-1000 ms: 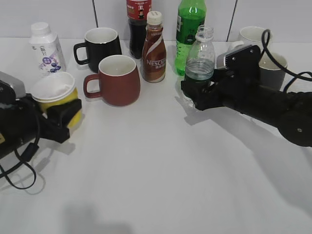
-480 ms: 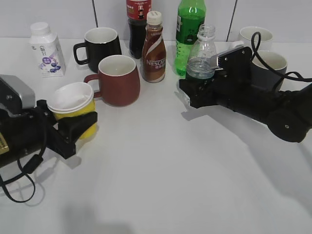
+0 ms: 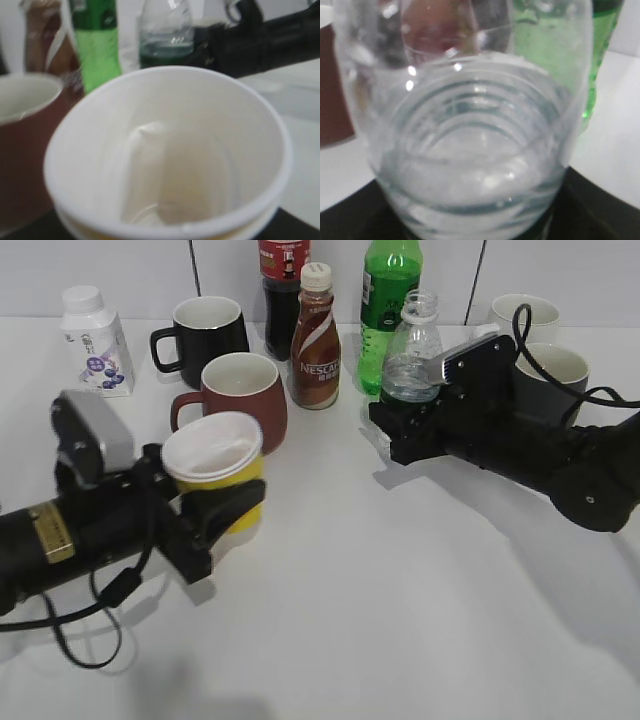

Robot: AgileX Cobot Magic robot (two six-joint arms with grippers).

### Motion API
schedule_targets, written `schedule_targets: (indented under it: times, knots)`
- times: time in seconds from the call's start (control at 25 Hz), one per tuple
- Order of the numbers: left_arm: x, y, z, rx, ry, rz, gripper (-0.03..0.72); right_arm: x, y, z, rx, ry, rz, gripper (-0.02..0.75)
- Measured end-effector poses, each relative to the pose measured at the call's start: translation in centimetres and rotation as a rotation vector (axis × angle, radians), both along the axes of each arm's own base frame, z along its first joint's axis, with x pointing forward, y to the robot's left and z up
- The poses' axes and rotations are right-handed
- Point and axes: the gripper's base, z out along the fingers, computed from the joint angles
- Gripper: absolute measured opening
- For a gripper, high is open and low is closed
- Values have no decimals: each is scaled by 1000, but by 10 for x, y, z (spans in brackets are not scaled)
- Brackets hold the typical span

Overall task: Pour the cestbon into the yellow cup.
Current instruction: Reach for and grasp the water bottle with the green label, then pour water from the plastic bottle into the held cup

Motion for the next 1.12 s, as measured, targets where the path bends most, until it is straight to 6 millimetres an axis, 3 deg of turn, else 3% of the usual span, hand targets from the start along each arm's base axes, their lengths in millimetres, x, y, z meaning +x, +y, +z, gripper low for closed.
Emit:
schedule_targets:
  times: [0.44, 0.76, 1.12]
  knots:
    - [11, -35, 12, 36, -48, -82, 416, -3, 3, 37, -90, -234, 74, 465]
    - [11, -39, 11, 48, -32, -83, 416, -13, 9, 61, -149, -354, 187, 465]
    - [26, -50, 20, 50, -5, -107, 416, -17, 12, 58, -346, -477, 288, 465]
